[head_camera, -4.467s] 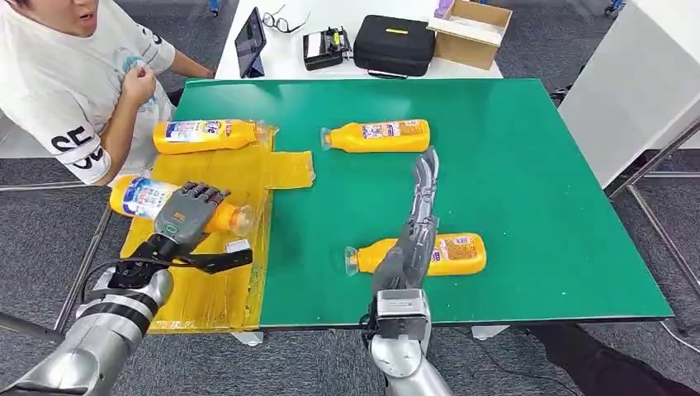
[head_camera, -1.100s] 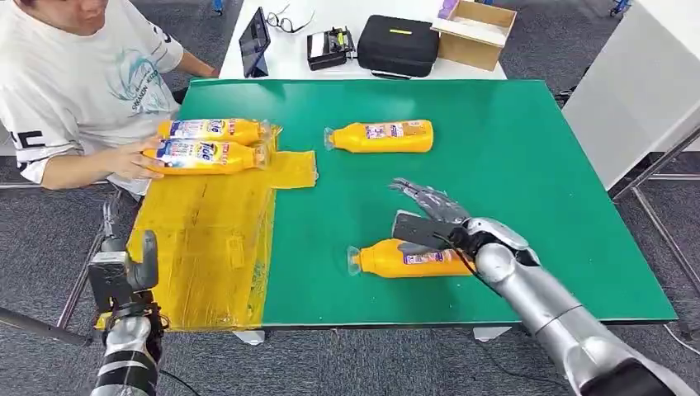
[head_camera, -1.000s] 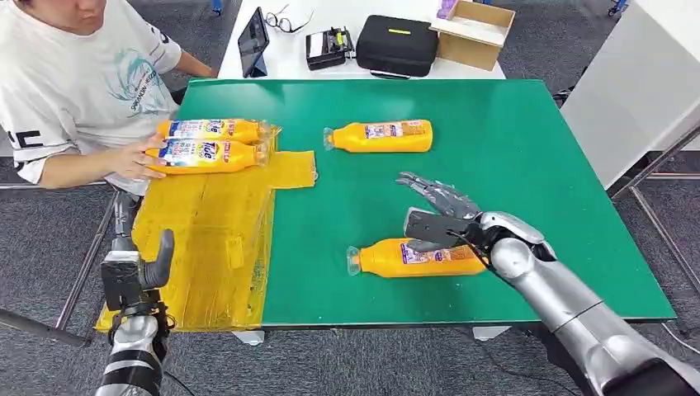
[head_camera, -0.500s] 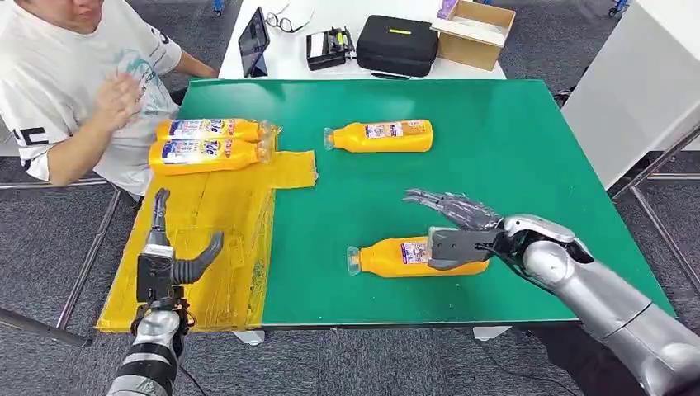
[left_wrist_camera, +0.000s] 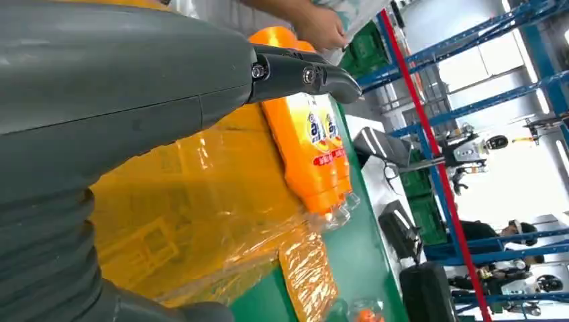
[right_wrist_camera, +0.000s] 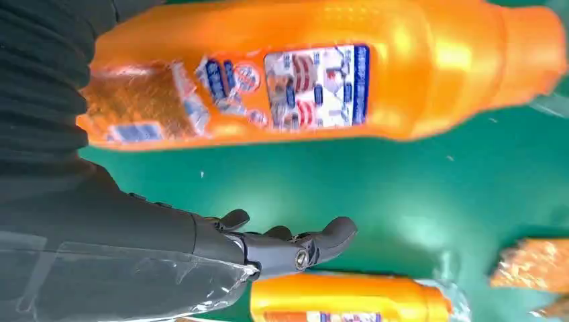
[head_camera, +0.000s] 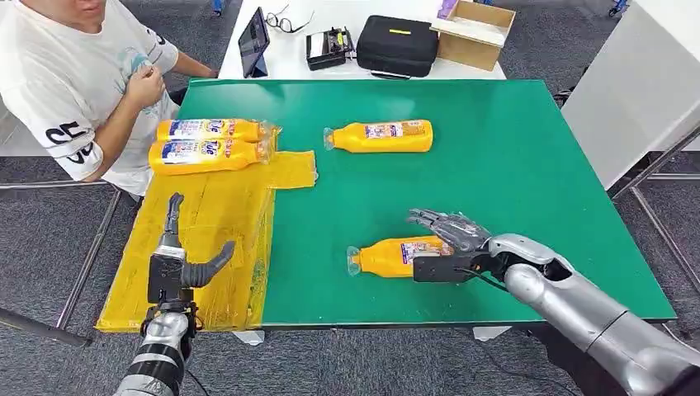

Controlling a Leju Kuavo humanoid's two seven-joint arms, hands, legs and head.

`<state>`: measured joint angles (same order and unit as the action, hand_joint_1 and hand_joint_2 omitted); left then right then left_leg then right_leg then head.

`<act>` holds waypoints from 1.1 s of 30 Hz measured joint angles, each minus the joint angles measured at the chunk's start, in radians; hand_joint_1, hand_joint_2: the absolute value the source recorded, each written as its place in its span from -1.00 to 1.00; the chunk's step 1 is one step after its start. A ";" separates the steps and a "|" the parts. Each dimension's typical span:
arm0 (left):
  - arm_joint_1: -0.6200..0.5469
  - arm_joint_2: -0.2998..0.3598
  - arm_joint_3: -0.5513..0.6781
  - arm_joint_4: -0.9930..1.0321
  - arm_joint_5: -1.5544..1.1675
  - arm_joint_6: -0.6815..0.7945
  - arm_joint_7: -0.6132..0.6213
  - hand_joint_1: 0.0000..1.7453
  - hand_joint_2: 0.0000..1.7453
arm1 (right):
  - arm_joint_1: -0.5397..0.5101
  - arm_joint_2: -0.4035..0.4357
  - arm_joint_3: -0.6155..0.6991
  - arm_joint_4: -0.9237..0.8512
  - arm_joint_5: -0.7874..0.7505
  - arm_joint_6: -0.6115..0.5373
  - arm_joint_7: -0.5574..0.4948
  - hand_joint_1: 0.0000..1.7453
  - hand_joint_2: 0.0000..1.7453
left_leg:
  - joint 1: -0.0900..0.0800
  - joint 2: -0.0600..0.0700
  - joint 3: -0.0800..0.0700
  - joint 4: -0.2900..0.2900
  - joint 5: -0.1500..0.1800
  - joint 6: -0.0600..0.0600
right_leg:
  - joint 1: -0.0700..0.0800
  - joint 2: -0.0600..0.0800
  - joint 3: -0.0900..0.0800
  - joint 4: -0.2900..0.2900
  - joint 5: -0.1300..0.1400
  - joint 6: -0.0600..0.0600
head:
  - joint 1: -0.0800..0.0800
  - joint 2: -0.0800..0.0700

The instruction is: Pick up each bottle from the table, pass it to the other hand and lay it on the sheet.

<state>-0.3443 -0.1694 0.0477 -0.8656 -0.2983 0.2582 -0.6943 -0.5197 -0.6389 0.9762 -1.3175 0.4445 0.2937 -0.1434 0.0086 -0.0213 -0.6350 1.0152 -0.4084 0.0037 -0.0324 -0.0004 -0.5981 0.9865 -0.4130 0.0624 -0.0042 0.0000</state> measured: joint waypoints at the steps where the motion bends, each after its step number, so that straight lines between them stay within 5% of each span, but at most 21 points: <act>1: 0.000 -0.001 0.000 0.003 -0.003 -0.003 0.000 -1.00 1.00 | 0.005 0.016 0.004 0.022 0.008 -0.008 0.000 -1.00 1.00 | 0.000 0.000 0.000 0.000 0.000 0.000 | 0.000 0.000 0.000 0.000 0.000 0.000 | 0.000 0.000; 26: -0.003 -0.008 0.002 0.032 -0.018 -0.019 0.000 -1.00 1.00 | 0.049 0.077 -0.031 0.139 0.076 -0.036 0.014 -1.00 1.00 | 0.000 0.000 0.000 0.000 0.000 0.000 | 0.000 0.000 0.000 0.000 0.000 0.000 | 0.000 0.000; 27: -0.003 -0.008 0.002 0.032 -0.018 -0.019 0.000 -1.00 1.00 | 0.050 0.076 -0.032 0.139 0.076 -0.036 0.014 -0.34 1.00 | 0.000 0.000 0.000 0.000 0.000 0.000 | 0.000 0.000 0.000 0.000 0.000 0.000 | 0.000 0.000; 28: -0.003 -0.008 0.002 0.032 -0.018 -0.020 0.000 -1.00 1.00 | 0.052 0.076 -0.034 0.139 0.076 -0.036 0.014 0.86 1.00 | 0.000 0.000 0.001 0.000 0.000 0.000 | 0.000 0.000 0.000 0.000 0.000 0.000 | 0.000 0.000; 29: -0.003 -0.008 0.002 0.032 -0.018 -0.020 0.000 -1.00 1.00 | 0.053 0.074 -0.037 0.138 0.076 -0.028 0.016 1.00 1.00 | 0.000 0.000 0.001 0.000 0.000 0.000 | 0.000 0.000 0.000 0.000 0.000 0.000 | 0.000 0.000; 33: -0.003 -0.008 0.003 0.032 -0.018 -0.022 0.000 -1.00 1.00 | 0.056 0.055 -0.047 0.122 0.074 0.003 0.023 0.98 1.00 | 0.000 0.000 0.001 0.000 0.000 0.000 | 0.000 0.000 0.000 0.000 0.000 0.000 | 0.000 0.000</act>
<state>-0.3475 -0.1778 0.0511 -0.8335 -0.3159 0.2365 -0.6947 -0.4640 -0.5841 0.9293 -1.1952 0.5188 0.2972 -0.1209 0.0085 -0.0216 -0.6344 1.0152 -0.4083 0.0037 -0.0325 -0.0006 -0.5977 0.9864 -0.4130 0.0624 -0.0042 0.0000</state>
